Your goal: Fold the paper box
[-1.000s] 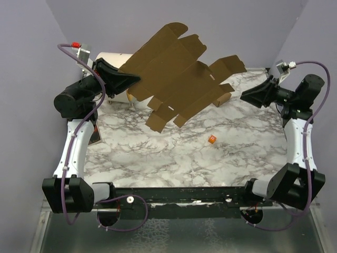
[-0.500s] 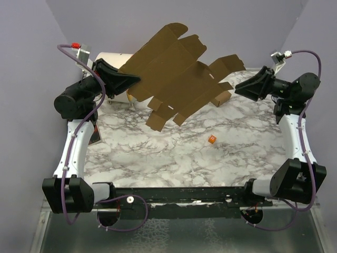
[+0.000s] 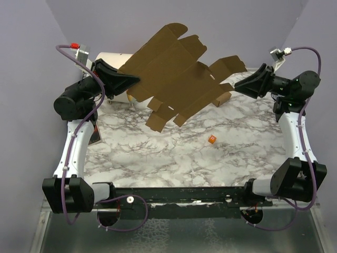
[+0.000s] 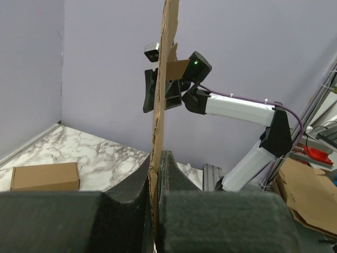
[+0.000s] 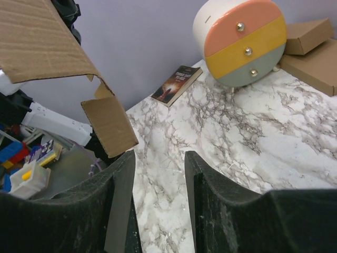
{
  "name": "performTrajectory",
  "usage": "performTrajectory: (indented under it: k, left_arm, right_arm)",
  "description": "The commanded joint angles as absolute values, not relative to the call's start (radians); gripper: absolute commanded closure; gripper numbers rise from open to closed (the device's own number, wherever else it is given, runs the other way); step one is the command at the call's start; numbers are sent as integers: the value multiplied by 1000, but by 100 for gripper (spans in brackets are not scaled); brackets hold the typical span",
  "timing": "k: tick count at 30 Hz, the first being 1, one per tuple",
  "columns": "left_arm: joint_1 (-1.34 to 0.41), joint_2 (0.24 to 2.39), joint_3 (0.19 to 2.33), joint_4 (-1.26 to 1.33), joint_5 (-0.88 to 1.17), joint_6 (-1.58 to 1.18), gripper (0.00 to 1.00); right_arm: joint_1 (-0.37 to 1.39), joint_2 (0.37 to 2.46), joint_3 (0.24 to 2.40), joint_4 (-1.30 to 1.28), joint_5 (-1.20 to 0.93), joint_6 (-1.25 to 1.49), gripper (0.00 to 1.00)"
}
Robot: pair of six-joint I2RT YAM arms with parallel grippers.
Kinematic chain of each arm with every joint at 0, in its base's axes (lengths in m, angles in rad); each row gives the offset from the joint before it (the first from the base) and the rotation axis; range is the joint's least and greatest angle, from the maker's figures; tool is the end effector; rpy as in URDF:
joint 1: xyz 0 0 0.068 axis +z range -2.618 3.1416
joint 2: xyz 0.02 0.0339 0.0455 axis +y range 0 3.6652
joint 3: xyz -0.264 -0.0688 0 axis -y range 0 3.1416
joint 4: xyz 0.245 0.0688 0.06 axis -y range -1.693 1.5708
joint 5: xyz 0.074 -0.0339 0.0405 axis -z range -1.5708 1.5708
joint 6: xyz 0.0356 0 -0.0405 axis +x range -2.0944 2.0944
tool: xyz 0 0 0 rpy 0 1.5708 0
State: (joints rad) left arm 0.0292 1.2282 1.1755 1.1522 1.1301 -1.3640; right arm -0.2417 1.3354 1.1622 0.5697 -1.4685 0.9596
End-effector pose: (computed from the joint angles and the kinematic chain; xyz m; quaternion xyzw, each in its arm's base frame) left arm 0.2205 -0.0258 0.4886 0.2728 0.4853 -0.6065 0.5676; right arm 0.2820 -0.0330 0.4171 -0.2278 0.6545 0.5646 0.4482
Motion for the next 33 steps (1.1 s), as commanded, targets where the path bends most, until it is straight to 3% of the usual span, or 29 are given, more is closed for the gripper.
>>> performTrajectory:
  k: [1, 12, 19, 33]
  left_arm:
    - [37, 1225, 1184, 1200, 1114, -1380, 100]
    - [37, 1219, 1179, 1195, 1117, -1381, 100]
    - [37, 1231, 1180, 1202, 1110, -1380, 100]
    - [37, 1225, 1180, 1214, 1110, -1392, 100]
  right_arm:
    - [-226, 1338, 1210, 547, -1458, 936, 59]
    - [-166, 1340, 1264, 503, -1478, 880, 66]
    - [-141, 1286, 1191, 581, -1526, 918, 57]
    - [-75, 1283, 1164, 592, -1497, 936, 54]
